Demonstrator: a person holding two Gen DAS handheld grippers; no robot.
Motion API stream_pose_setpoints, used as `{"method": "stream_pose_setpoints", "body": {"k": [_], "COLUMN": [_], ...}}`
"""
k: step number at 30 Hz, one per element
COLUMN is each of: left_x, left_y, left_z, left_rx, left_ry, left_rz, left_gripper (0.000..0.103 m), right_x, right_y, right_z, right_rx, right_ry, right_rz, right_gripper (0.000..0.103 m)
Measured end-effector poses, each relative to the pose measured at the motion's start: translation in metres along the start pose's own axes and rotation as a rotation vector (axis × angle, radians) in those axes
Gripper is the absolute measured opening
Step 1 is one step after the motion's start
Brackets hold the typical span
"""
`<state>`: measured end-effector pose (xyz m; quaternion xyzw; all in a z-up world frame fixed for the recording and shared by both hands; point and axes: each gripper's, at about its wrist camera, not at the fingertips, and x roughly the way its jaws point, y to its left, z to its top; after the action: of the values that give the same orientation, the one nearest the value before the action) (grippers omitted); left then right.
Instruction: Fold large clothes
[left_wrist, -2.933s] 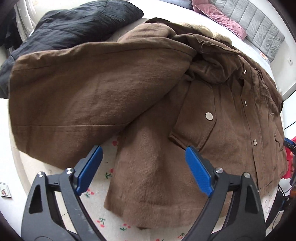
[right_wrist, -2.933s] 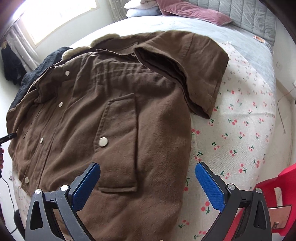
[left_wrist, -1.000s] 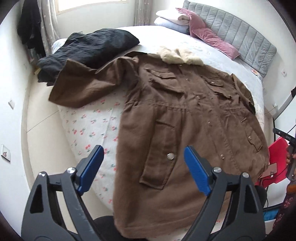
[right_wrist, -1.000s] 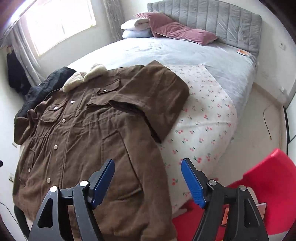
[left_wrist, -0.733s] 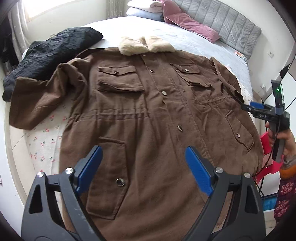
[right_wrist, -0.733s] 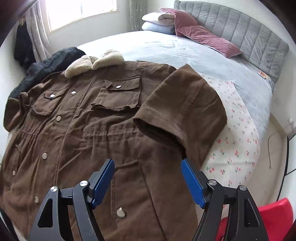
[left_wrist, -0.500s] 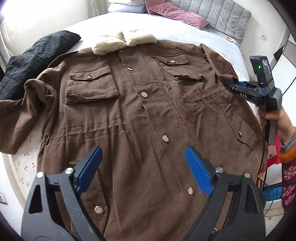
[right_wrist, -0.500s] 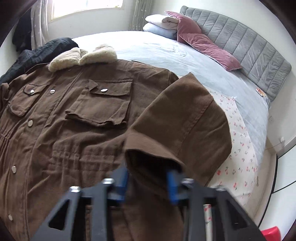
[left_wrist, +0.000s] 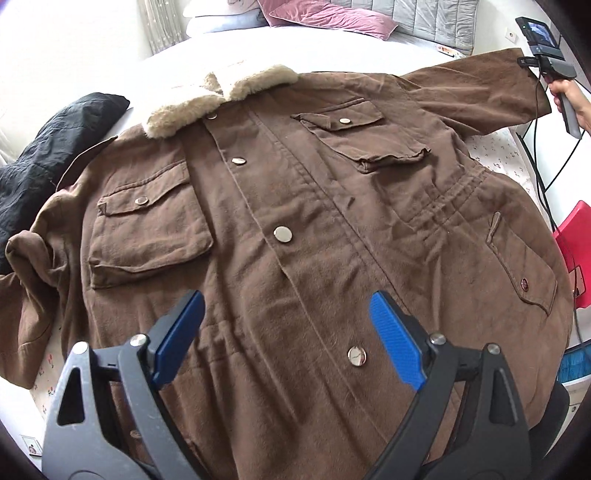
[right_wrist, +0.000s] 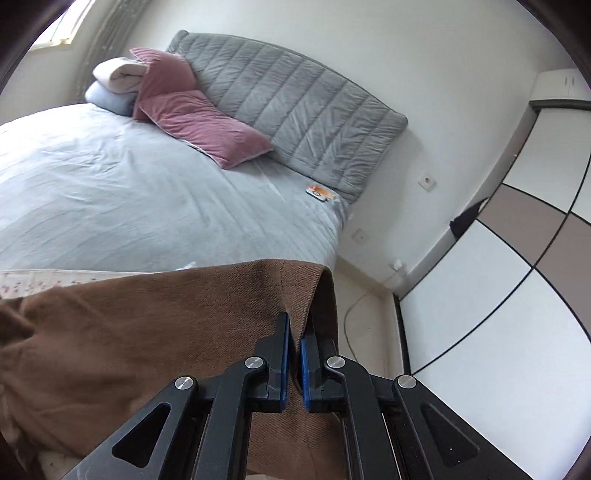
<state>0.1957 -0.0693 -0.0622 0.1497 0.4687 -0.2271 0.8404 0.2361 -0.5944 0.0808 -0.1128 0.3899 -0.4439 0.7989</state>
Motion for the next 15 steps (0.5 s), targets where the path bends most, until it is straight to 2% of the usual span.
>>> {"method": "stream_pose_setpoints", "body": {"k": [4,7,9,12,14,15], "left_x": [0.021,0.032,0.039,0.041,0.038,0.036], "left_y": [-0.004,-0.005,-0.004,-0.002,-0.002,-0.001], "left_z": [-0.001,-0.004,-0.006,-0.008,-0.007,-0.007], "left_rx": [0.008,0.007,0.008,0.022,0.032,0.033], "left_ry": [0.015,0.029,0.041,0.046,0.04,0.033], "left_rz": [-0.004,-0.015,-0.02,-0.023,-0.023,-0.018], "left_gripper": [0.091,0.091,0.091,0.091,0.091,0.091], "right_x": [0.047,0.082,0.101,0.114,0.095,0.08], "right_y": [0.013,0.026,0.038,0.046,0.045,0.049], "right_z": [0.005,-0.005,-0.017,-0.03,-0.033,-0.032], "right_rx": [-0.047,-0.054,-0.09,-0.059,-0.017,-0.014], "right_ry": [0.013,0.069,0.061,0.095,0.07,0.045], "right_rz": [-0.13,-0.167,-0.21,-0.213,-0.131,-0.086], "right_gripper": [0.003,0.004,0.005,0.016,0.027,0.044]}}
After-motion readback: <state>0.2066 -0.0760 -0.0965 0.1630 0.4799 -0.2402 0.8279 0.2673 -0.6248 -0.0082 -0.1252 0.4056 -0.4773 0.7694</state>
